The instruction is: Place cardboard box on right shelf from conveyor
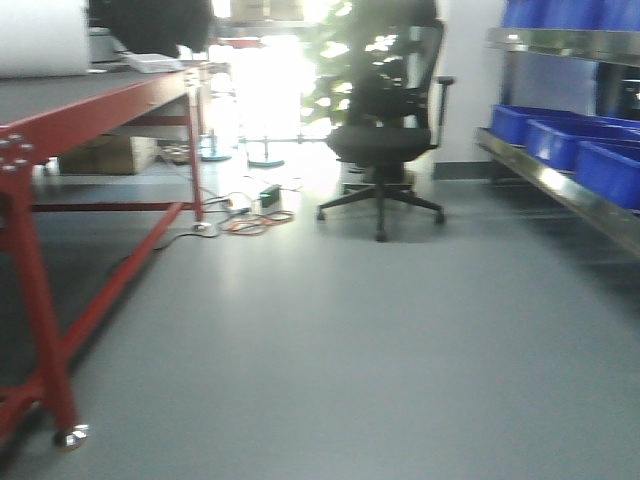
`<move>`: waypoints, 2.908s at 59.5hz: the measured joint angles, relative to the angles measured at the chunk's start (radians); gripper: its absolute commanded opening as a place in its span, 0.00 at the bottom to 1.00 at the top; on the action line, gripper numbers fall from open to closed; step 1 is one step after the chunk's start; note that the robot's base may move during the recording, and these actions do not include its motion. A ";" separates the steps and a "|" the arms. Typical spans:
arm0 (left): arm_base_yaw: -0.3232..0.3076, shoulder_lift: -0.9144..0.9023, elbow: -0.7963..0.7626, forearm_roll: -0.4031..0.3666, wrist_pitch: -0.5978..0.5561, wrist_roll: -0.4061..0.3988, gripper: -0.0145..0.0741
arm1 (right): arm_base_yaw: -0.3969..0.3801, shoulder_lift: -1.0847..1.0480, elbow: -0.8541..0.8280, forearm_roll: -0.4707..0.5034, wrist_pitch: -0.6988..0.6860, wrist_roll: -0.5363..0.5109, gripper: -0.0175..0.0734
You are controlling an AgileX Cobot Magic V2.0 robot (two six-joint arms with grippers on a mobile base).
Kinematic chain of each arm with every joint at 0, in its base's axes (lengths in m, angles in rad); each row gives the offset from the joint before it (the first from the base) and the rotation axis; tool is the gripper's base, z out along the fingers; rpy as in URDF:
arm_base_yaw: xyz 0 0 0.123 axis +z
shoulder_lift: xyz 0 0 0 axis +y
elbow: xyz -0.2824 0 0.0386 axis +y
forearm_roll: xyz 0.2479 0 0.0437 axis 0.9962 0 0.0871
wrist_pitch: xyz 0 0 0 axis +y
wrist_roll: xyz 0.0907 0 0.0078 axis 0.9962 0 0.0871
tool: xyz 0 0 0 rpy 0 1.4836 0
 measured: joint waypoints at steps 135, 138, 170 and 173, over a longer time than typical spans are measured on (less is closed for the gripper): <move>-0.017 0.000 0.000 0.000 0.002 0.000 0.03 | 0.000 -0.002 0.000 0.000 0.002 0.000 0.35; -0.017 0.000 0.000 0.000 0.002 0.000 0.03 | 0.000 -0.002 0.000 0.000 0.002 0.000 0.35; -0.017 0.000 0.000 0.000 0.002 0.000 0.03 | 0.000 -0.002 0.000 0.000 0.002 0.000 0.35; -0.017 0.000 0.000 0.000 0.002 0.000 0.03 | 0.000 -0.002 0.000 0.000 0.002 0.000 0.35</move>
